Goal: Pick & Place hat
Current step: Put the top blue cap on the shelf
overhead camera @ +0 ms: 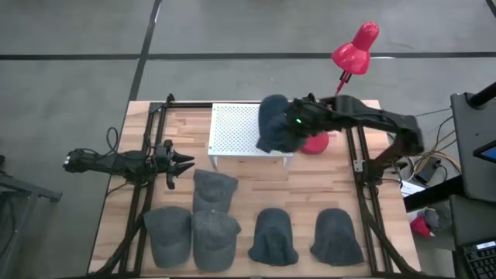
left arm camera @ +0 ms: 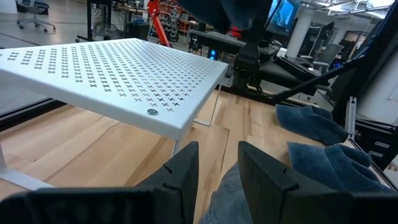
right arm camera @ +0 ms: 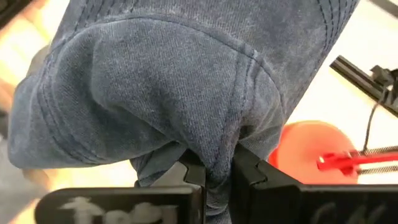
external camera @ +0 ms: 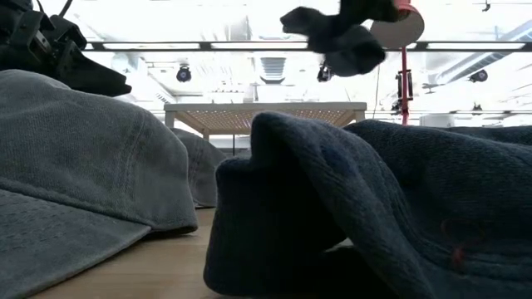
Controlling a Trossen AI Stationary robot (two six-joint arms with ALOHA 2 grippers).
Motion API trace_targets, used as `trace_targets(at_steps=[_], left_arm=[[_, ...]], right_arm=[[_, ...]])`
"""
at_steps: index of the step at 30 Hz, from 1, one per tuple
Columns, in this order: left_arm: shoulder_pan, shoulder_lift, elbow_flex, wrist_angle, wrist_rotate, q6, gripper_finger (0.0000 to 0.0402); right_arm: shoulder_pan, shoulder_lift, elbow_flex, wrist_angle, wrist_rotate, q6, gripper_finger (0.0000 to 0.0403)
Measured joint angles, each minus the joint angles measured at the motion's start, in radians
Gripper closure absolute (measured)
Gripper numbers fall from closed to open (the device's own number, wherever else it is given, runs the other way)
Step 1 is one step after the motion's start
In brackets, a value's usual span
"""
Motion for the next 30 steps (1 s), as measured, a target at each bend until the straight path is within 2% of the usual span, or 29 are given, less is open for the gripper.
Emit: trace_targets(at_steps=[3,11,20,30], left_arm=[[0.0,0.0,0.0,0.0,0.0,0.0,0.0287],[0.0,0.0,0.0,0.0,0.0,0.0,0.0287],[0.0,0.0,0.0,0.0,0.0,0.0,0.0287],[0.0,0.0,0.0,0.0,0.0,0.0,0.0287]], right_arm=[[-0.045,0.073,0.083,-0.008,-0.045,-0.001,0.038],[-0.114,0.255,0.238,-0.116,-0.051,0.002,0.038],[-0.132,0.371,0.269,-0.208,-0.054,0.006,0.038],[-0.14,0.389,0.266,-0.209,-0.069,0.101,0.038]])
